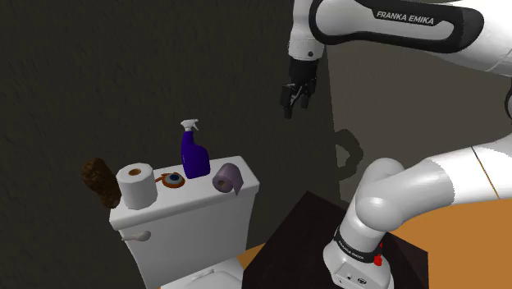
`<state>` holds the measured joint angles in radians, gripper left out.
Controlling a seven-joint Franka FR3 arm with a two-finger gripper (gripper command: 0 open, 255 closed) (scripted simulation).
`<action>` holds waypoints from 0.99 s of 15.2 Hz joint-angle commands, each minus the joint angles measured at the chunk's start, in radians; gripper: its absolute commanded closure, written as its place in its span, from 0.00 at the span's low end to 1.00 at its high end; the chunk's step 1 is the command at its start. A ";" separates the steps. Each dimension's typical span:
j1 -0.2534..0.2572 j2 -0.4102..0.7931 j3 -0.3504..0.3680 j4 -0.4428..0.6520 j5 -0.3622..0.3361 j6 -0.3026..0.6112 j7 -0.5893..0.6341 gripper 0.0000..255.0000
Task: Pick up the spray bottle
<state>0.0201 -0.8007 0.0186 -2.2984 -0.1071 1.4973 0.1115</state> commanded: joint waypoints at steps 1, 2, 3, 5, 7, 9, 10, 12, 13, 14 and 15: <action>0.000 0.000 0.000 0.000 0.000 0.000 0.000 0.00; 0.000 0.006 0.017 -0.021 0.002 0.042 0.026 0.00; 0.000 0.015 0.033 -0.040 0.004 0.084 0.052 0.00; -0.002 0.038 0.067 -0.073 0.005 0.169 0.105 0.00; -0.006 0.070 0.102 -0.099 0.001 0.253 0.159 0.00; -0.012 0.110 0.137 -0.117 -0.008 0.337 0.215 0.00; -0.017 0.132 0.155 -0.123 -0.015 0.378 0.244 0.00; -0.030 0.183 0.193 -0.129 -0.033 0.457 0.305 0.00; -0.037 0.210 0.212 -0.128 -0.046 0.496 0.337 0.00; -0.047 0.239 0.231 -0.126 -0.060 0.533 0.370 0.00; -0.057 0.270 0.251 -0.122 -0.077 0.569 0.404 0.00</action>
<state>-0.0256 -0.5596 0.2536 -2.4139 -0.1665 2.0176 0.4819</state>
